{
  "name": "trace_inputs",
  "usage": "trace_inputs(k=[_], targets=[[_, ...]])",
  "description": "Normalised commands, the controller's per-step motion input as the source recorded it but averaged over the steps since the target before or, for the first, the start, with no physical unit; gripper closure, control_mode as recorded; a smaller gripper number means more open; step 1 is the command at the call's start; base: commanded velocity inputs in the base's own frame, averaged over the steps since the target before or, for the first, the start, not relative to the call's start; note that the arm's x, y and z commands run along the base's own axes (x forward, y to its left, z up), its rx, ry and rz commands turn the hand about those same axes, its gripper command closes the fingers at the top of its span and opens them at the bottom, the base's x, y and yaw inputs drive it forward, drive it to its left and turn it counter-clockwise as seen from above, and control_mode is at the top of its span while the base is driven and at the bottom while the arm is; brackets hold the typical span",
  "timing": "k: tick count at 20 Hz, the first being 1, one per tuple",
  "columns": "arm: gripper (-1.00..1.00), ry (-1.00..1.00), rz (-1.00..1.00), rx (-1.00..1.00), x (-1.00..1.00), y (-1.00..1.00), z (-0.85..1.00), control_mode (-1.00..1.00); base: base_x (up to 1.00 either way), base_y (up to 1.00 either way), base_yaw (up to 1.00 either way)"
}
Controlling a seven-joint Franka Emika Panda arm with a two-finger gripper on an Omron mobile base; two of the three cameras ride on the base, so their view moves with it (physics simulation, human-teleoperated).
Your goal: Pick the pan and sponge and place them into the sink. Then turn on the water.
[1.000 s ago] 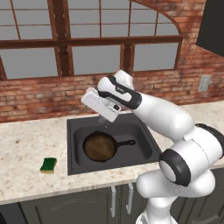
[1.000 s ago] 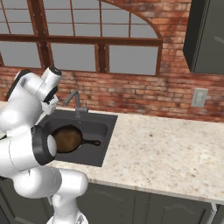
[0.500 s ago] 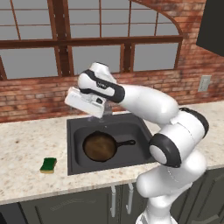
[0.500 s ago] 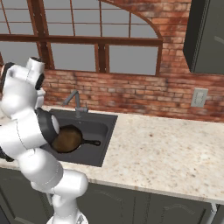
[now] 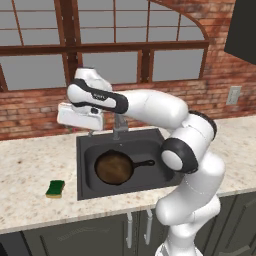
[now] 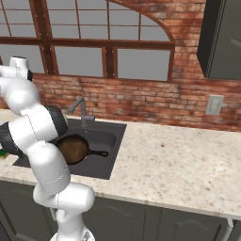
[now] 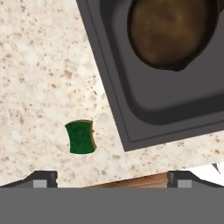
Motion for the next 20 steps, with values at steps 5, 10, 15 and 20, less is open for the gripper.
trace_inputs(k=[5,10,15,20], targets=[[-1.0,0.05,0.07,-0.01,-0.01,0.31,-0.41,-1.0,0.0,0.0,0.0],[-1.0,0.0,0.06,-0.02,-0.02,0.27,-0.49,-1.0,0.0,0.0,0.0],[-1.0,-0.03,0.02,-0.07,-0.32,0.34,-0.52,-1.0,0.0,0.0,0.0],[-1.0,-0.08,0.0,-0.07,-0.31,0.27,-0.52,-1.0,0.0,0.0,0.0]])
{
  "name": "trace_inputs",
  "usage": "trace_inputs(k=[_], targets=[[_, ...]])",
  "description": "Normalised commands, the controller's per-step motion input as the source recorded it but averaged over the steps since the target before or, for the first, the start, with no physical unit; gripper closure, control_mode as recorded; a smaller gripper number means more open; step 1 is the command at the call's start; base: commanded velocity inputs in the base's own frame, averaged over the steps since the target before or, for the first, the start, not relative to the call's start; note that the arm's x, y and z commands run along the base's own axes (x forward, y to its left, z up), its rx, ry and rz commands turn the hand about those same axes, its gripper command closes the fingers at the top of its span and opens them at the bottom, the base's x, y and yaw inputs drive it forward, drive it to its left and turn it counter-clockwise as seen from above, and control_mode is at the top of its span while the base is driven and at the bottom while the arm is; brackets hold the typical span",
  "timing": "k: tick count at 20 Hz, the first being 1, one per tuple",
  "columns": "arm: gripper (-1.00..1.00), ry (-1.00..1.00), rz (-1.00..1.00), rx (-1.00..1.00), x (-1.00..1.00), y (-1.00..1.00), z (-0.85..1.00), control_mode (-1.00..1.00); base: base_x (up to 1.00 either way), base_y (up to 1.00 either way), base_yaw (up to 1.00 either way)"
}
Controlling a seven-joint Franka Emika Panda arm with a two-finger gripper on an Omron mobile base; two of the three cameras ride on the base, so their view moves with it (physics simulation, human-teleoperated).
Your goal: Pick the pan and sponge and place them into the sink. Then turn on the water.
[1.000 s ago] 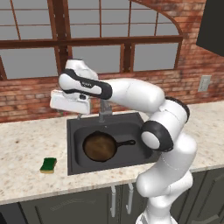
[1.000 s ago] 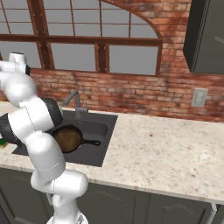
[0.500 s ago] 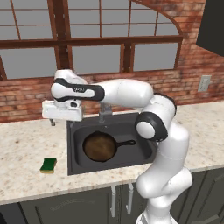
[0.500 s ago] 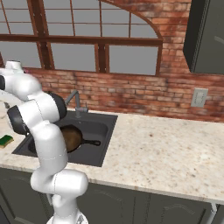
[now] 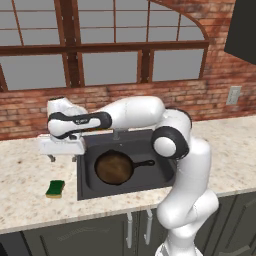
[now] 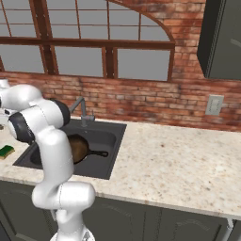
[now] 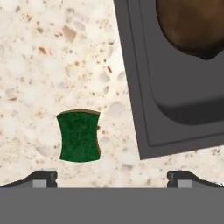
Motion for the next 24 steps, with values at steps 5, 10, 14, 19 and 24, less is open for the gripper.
trace_inputs(k=[5,10,14,19,24], targets=[[-1.0,-0.04,0.0,-0.07,-0.25,0.13,-0.49,-1.0,0.0,0.0,0.0],[-1.0,-0.01,0.0,-0.01,-0.09,0.01,-0.46,-1.0,0.0,0.0,0.0],[-1.0,0.0,0.0,0.0,0.01,0.0,-0.31,-1.0,0.0,0.0,0.0],[-1.0,0.0,0.0,0.0,0.03,0.14,-0.32,-1.0,0.0,0.0,0.0],[-1.0,0.0,-0.03,0.0,0.06,0.36,-0.2,-1.0,0.0,0.0,0.0]])
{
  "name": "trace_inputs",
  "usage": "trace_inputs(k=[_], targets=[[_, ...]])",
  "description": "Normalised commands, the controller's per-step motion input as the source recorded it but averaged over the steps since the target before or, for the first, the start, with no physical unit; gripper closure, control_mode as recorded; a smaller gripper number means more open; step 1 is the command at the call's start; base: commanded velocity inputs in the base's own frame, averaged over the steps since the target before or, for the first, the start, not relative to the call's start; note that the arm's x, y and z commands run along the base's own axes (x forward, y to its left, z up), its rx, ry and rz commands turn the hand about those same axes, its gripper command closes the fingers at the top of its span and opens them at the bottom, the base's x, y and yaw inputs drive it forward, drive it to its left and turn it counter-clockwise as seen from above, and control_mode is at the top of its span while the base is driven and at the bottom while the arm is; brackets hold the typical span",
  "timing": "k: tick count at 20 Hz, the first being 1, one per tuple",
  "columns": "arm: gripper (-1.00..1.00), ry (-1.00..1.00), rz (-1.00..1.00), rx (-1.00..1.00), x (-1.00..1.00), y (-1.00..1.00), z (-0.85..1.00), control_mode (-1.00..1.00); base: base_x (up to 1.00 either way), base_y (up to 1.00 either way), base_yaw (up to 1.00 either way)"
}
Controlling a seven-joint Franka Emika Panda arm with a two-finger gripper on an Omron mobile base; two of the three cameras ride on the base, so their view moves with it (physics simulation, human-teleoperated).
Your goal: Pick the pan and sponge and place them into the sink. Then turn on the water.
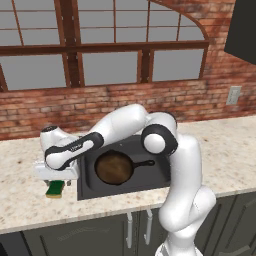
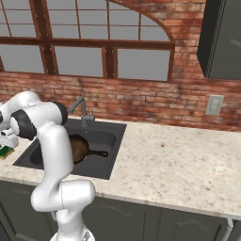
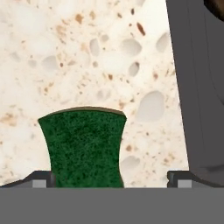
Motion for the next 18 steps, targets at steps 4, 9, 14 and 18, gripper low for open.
trace_inputs(k=[4,9,14,18], targets=[[-1.0,0.0,-0.05,0.0,0.1,0.29,-0.12,-1.0,0.0,0.0,0.0],[-1.0,0.0,-0.05,0.0,0.19,0.07,-0.14,-1.0,0.0,0.0,0.0],[-1.0,0.0,0.0,-0.06,0.09,0.02,-0.23,-1.0,0.0,0.0,0.0],[-1.0,0.0,0.0,-0.06,0.02,0.16,-0.29,-1.0,0.0,0.0,0.0]])
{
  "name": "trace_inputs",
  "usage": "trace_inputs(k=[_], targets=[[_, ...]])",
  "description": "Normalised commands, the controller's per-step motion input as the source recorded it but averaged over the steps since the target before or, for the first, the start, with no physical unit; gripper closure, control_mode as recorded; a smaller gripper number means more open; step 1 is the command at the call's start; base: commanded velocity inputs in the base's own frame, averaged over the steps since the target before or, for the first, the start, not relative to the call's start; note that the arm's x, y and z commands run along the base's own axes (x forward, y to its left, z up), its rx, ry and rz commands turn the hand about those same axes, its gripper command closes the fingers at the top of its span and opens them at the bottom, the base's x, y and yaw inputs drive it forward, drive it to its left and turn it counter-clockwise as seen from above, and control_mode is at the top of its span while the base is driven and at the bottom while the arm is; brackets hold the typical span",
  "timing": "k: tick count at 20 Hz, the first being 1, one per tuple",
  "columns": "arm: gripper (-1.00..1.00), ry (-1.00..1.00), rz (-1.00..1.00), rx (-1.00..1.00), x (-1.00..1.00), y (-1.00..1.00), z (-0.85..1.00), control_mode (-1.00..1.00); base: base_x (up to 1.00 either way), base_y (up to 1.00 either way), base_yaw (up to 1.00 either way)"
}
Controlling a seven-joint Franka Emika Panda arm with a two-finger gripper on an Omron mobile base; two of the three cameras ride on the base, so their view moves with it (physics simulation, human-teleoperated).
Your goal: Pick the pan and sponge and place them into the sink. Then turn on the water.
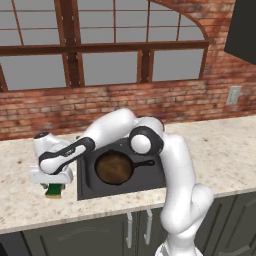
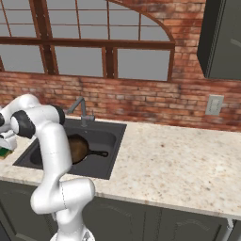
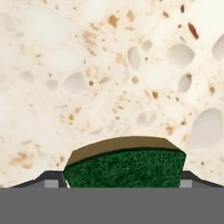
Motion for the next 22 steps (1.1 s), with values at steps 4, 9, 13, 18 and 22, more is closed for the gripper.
trace_inputs(k=[4,9,13,18,22], targets=[[1.0,0.0,0.0,-0.03,0.07,0.24,-0.27,-1.0,0.0,0.0,0.0],[1.0,0.01,0.0,-0.01,0.1,0.13,-0.31,-1.0,0.0,0.0,0.0],[1.0,-0.08,0.0,0.0,-0.13,-0.26,0.11,-1.0,0.0,0.0,0.0],[1.0,-0.15,0.0,0.03,-0.07,-0.66,0.54,-1.0,0.0,0.0,0.0],[1.0,-0.09,0.0,0.09,-0.08,-0.76,0.34,-1.0,0.0,0.0,0.0]])
